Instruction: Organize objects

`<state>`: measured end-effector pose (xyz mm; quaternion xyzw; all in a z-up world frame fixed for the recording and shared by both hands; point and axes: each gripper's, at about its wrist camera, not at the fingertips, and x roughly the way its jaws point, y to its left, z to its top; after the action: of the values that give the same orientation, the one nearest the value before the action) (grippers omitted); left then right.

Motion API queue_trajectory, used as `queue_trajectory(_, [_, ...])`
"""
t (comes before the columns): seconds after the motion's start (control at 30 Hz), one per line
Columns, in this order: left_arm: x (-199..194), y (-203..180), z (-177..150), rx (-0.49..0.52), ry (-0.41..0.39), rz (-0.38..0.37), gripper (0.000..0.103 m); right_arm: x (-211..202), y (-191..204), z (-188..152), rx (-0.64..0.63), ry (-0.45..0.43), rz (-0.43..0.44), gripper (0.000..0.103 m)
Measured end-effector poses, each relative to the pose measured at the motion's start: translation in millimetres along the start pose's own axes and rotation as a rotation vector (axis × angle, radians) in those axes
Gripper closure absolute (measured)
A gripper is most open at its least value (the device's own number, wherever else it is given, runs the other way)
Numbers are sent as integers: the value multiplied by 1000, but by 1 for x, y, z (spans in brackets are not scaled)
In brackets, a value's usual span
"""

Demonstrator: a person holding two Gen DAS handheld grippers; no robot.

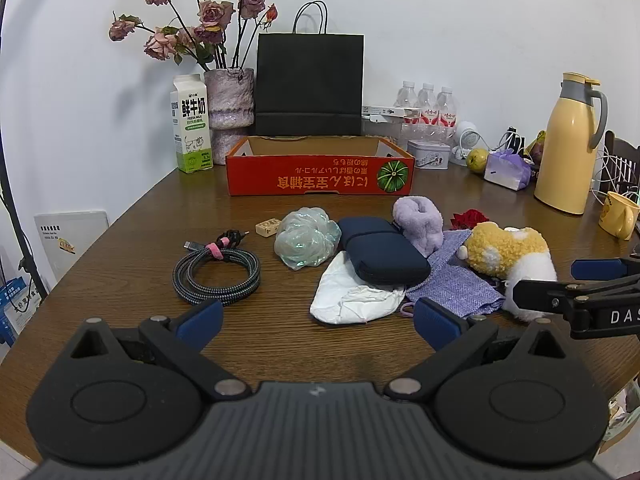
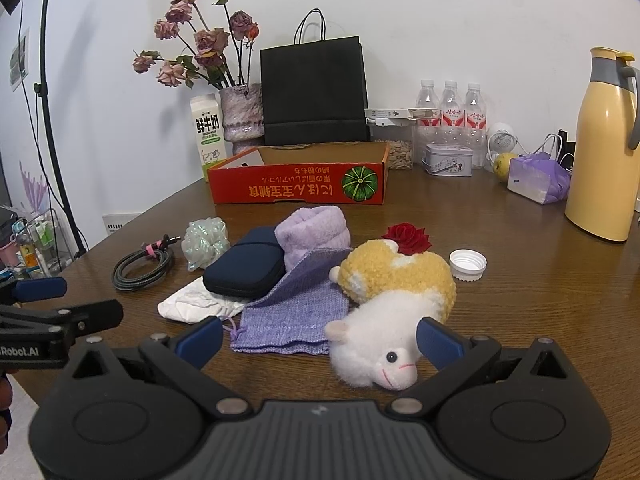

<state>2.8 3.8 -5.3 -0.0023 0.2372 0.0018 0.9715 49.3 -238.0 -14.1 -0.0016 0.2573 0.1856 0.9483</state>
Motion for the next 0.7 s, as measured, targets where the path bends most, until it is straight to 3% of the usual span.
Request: queue_trajectory(0.7, [0, 1, -2, -2, 3, 0, 0, 1, 1, -2, 1, 3, 0, 0])
